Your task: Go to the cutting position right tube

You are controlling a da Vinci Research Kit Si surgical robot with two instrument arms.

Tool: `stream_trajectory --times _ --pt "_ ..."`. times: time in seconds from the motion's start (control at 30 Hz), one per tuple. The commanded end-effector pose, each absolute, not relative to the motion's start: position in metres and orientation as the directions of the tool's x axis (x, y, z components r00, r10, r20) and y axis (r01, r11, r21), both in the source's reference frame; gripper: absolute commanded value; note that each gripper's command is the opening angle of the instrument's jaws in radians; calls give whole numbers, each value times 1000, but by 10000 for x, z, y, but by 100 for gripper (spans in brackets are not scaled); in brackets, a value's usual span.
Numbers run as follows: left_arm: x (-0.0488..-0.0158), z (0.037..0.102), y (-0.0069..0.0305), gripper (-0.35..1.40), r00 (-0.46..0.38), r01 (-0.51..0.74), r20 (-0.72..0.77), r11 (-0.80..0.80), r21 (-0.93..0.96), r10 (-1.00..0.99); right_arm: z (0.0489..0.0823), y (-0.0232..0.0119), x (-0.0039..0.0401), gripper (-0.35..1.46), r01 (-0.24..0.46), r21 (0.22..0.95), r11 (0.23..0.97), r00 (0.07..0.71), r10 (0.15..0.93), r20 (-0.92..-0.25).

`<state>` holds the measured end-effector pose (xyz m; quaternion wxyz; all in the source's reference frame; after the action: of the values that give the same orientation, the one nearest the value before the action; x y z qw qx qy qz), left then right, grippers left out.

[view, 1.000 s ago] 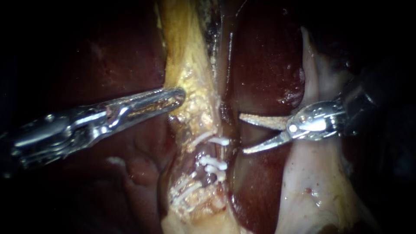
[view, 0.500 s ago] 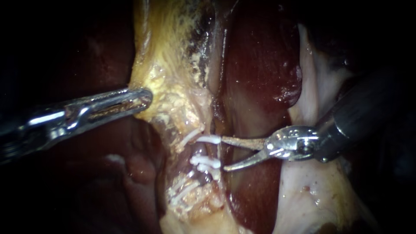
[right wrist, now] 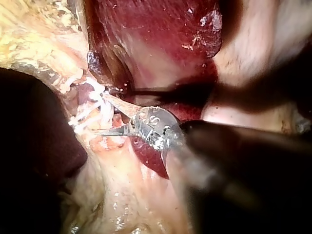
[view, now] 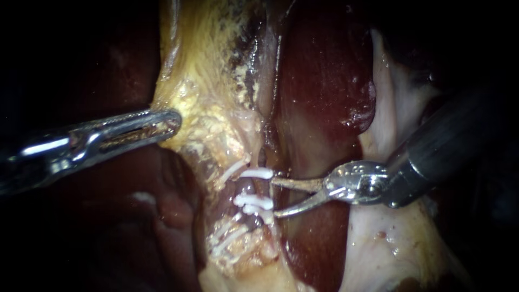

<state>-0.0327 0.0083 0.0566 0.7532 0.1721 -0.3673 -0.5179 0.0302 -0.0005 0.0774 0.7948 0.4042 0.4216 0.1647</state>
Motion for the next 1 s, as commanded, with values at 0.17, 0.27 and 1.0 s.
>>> stream_trajectory --times 0.17,0.27,1.0 --pt "-328 563 82 -35 191 654 376 403 640 -907 785 -2 313 127 68 793 606 597 612 -519" --pt "-328 562 81 -35 190 655 376 402 640 -907 793 -2 320 125 60 800 597 603 617 -506" --pt "-328 561 81 -35 190 655 376 402 639 -907 809 3 346 118 78 810 581 593 626 -506"
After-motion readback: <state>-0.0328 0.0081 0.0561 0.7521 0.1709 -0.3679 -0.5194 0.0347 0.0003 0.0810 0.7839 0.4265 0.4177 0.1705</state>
